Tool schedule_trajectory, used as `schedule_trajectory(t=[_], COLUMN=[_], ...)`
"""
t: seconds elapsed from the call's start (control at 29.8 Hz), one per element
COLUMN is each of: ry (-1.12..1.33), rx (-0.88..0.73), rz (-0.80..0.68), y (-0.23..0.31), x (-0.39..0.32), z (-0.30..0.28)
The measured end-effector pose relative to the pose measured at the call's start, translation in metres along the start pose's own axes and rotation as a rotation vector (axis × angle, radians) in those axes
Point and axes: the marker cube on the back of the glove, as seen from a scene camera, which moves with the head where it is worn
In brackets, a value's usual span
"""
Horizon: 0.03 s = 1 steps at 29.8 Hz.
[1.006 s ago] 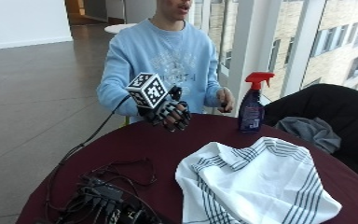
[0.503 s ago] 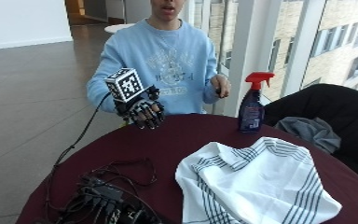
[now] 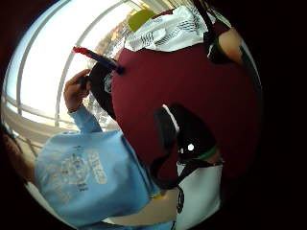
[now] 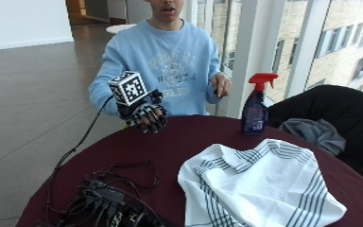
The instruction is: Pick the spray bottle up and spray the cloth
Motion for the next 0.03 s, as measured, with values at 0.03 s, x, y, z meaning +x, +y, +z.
schedule_trajectory(t=[0.03], ry=[0.001], rx=[0.0], rz=[0.002], y=[-0.0001], x=[-0.0002], z=[0.0004])
